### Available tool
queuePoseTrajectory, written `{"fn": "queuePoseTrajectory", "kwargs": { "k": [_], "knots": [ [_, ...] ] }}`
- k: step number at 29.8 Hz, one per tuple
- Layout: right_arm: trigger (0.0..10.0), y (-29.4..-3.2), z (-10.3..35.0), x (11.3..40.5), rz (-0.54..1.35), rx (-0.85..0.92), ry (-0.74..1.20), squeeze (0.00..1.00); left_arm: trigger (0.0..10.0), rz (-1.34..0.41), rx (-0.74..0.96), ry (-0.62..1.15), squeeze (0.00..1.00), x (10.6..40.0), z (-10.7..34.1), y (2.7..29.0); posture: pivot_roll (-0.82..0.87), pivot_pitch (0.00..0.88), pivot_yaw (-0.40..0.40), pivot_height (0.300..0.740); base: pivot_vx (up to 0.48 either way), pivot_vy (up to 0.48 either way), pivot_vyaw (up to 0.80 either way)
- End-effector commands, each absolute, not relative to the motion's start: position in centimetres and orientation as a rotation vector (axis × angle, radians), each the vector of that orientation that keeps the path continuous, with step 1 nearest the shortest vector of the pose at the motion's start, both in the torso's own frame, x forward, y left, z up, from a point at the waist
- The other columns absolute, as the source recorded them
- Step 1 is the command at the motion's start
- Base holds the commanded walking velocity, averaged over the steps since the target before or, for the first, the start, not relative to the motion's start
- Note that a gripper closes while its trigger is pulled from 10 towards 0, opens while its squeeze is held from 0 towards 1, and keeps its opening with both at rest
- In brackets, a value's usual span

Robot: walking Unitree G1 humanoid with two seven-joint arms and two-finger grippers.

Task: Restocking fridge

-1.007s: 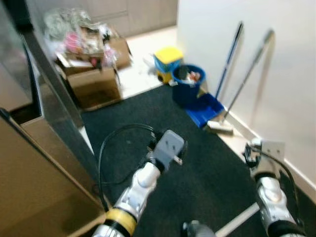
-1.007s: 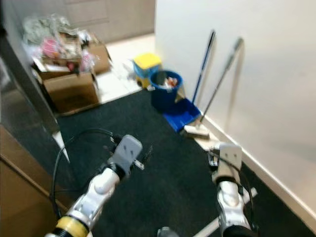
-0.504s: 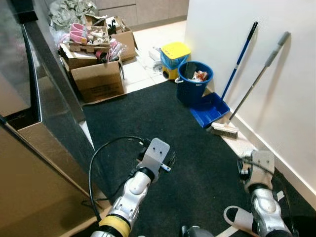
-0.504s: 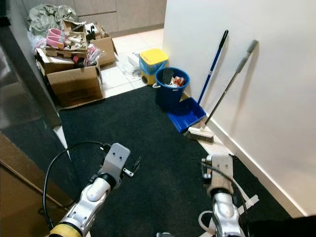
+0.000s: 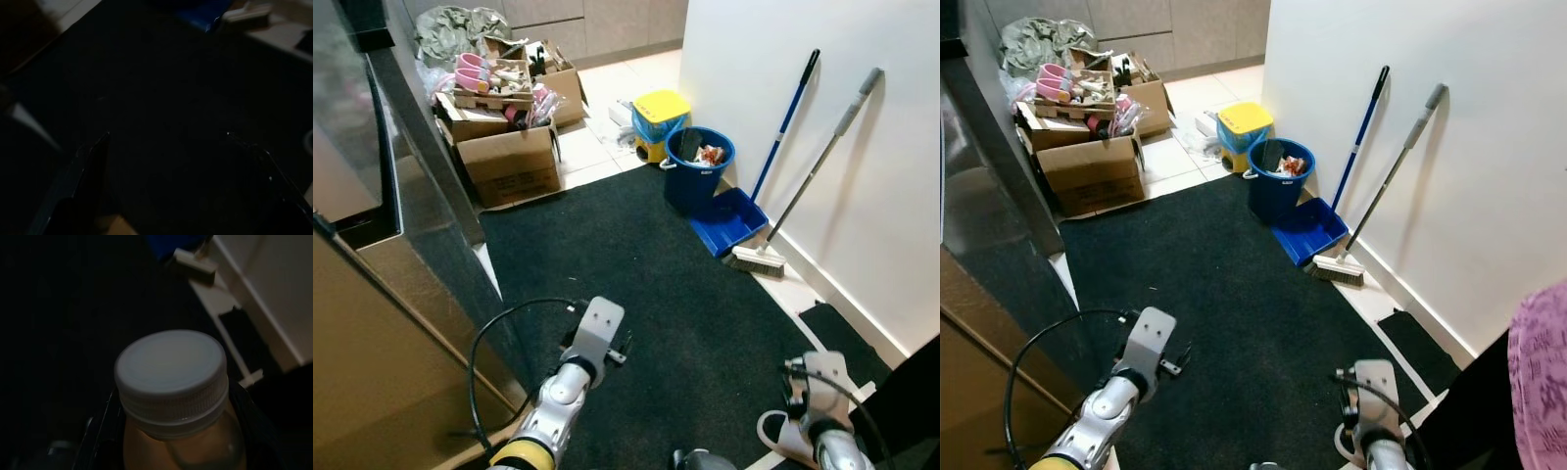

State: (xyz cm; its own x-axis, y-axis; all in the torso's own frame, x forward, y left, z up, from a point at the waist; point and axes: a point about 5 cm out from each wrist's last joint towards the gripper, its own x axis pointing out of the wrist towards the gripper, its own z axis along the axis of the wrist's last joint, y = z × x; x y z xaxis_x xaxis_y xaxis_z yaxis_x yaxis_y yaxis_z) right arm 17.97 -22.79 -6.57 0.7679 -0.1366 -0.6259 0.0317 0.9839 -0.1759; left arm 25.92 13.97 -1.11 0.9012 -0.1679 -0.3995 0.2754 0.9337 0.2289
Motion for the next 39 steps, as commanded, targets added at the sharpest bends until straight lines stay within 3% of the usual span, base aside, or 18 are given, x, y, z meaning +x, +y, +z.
{"fn": "queuePoseTrajectory", "kwargs": {
  "k": [1, 9, 16, 24, 39],
  "knots": [
    [10.0, -22.6, -6.7, 17.8, -0.080, -0.165, 0.691, 0.00, 10.0, -0.188, 0.308, 0.388, 0.00, 25.5, -1.4, 14.9, -0.06, 0.092, -0.048, 0.740, 0.000, 0.000, 0.00],
    [10.0, -21.2, -4.9, 20.6, -0.010, -0.159, 0.547, 0.00, 10.0, -0.035, 0.359, 0.268, 0.00, 25.8, 0.5, 17.1, -0.05, 0.098, -0.043, 0.740, 0.000, 0.000, 0.00],
    [10.0, -20.2, -3.3, 23.3, 0.040, -0.144, 0.464, 0.00, 10.0, -0.085, 0.393, 0.272, 0.00, 25.1, 0.0, 16.4, -0.03, 0.094, -0.051, 0.740, 0.000, 0.000, 0.00],
    [10.0, -20.3, -3.4, 23.2, 0.027, -0.148, 0.470, 0.00, 10.0, -0.090, 0.384, 0.264, 0.00, 25.5, 0.2, 15.5, -0.03, 0.091, -0.051, 0.740, 0.000, 0.000, 0.11],
    [10.0, -21.3, -3.8, 22.5, -0.016, -0.174, 0.506, 0.00, 10.0, -0.104, 0.394, 0.269, 0.00, 25.8, 0.2, 15.1, -0.04, 0.098, -0.051, 0.740, 0.000, 0.000, 0.78]
  ]
}}
